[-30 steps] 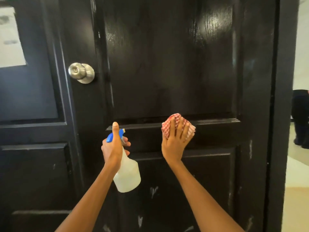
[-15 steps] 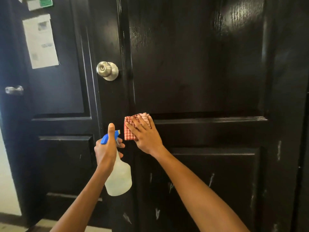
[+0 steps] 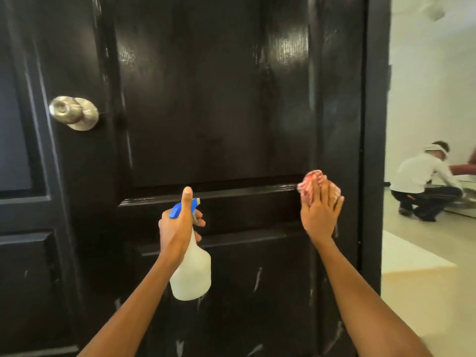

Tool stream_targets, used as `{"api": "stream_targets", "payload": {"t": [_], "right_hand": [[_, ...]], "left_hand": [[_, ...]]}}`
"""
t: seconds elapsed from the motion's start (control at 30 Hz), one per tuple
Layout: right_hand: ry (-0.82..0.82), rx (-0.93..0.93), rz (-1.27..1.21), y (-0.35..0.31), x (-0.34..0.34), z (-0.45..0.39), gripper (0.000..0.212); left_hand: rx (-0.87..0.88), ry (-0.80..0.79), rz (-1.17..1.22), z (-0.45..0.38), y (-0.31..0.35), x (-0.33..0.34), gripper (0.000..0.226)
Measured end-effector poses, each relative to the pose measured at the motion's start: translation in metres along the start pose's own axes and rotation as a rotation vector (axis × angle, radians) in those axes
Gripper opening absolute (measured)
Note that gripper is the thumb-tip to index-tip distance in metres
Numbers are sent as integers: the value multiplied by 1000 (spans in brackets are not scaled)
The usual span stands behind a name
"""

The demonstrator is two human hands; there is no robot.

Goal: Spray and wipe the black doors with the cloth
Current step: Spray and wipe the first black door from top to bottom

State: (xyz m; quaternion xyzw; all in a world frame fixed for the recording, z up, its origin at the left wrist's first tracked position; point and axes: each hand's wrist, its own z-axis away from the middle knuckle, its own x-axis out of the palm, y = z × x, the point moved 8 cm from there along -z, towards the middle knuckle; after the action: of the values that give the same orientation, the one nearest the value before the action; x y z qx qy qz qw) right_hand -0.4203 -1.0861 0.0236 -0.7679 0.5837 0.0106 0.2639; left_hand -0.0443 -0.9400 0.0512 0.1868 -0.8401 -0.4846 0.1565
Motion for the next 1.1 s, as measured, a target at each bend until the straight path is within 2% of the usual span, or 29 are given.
{"api": "stream_targets", "payload": {"t": [0.07,0.17,0.23,0.3,0.4,0.5,0.57,0.63,0.73,0.83,0.93,1.1], "right_hand": [[-28,217,-60,27,-6,-19,69],[-13,273,-146,36,-15,-61,68],[29,191,-67,23,-18,-74,66],[77,24,3,7,-10,-60,61],[-27,-200,-12,3,13,-5,70],[-39,-164,-62,19,20,-5,72],[2,-91,-100,13,11,-33,78],[38,-101,-128,0,-3,-65,88],[17,-142,-95,-12,-21,-129,83],[-9,-16,-116,-16,-41,-198,75],[78,109,-211,-12,-51,-220,75],[184,391,-316,53,-20,-130,72]], "left_hand": [[7,-38,2,3,4,22,59],[20,-85,-4,5,7,58,64],[27,-116,4,6,9,81,65],[34,-146,14,6,10,101,64],[45,-184,11,5,17,131,68],[80,-218,1,3,27,157,70],[92,-238,2,-1,36,173,70],[111,-265,3,-5,44,189,70],[132,-292,3,-10,55,212,72],[126,-295,41,-12,60,232,71],[104,-293,77,-12,54,250,70],[89,-318,60,-5,42,259,71]]}}
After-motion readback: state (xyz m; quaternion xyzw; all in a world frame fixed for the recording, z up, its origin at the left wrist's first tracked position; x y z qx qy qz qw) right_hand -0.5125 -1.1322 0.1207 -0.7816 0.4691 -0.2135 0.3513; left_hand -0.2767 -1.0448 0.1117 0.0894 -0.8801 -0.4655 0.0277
